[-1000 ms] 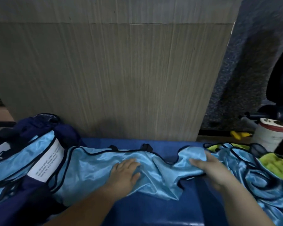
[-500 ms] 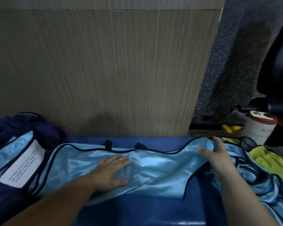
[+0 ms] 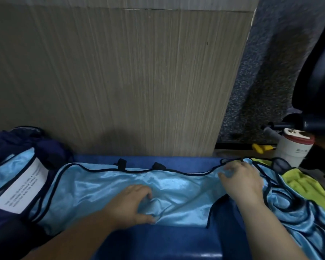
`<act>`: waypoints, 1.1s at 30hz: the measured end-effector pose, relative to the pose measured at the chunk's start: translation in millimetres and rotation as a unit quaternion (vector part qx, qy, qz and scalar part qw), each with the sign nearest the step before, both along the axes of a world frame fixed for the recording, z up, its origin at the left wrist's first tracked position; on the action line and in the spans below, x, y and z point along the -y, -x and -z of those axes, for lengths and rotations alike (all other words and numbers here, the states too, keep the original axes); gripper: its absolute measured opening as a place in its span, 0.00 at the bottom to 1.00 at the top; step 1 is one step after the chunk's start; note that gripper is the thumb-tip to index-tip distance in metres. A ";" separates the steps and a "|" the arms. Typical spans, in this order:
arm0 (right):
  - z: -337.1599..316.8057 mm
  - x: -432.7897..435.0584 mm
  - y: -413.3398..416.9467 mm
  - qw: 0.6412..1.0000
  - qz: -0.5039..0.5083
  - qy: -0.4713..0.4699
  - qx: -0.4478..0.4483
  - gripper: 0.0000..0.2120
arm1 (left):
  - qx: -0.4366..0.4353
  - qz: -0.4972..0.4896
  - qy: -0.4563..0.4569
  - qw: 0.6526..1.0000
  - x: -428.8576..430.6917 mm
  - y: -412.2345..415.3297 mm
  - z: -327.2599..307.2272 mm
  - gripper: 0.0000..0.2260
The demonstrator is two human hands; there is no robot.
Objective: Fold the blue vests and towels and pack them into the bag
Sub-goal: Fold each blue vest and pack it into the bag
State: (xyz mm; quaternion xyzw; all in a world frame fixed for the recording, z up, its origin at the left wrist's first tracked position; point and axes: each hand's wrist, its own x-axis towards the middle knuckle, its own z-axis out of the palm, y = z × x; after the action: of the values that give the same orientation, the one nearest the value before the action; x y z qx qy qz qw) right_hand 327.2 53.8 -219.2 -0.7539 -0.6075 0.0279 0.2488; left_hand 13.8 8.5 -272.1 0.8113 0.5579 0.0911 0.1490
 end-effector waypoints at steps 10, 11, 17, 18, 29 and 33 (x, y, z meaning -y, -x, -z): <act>20.7 30.9 45.3 0.922 -0.107 0.339 -0.154 0.30 | 0.013 -0.061 -0.040 0.997 14.0 31.8 16.7 0.33; 23.5 34.7 49.8 0.931 -0.103 0.312 -0.159 0.33 | 0.005 -0.066 -0.048 0.997 15.7 32.7 18.7 0.34; 31.0 59.7 74.5 0.945 -0.104 0.213 -0.225 0.33 | -0.032 -0.108 -0.023 0.993 27.1 39.2 27.1 0.37; 31.8 60.4 75.2 0.941 -0.109 0.217 -0.236 0.34 | -0.038 -0.114 -0.010 0.993 27.7 40.7 27.8 0.32; 2.8 68.9 26.8 0.869 -0.129 0.424 -0.220 0.30 | -0.092 -0.095 0.099 0.986 28.7 63.6 18.2 0.55; 12.9 56.2 14.6 0.916 -0.053 0.302 -0.259 0.35 | -0.135 -0.116 0.104 0.978 29.7 50.4 2.4 0.36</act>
State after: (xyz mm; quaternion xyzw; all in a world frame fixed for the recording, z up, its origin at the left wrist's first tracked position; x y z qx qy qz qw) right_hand 312.6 -2.4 -232.1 -0.7261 -0.5232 0.4178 0.1562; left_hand -36.7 -21.2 -274.5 0.7258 0.6699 -0.0613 0.1439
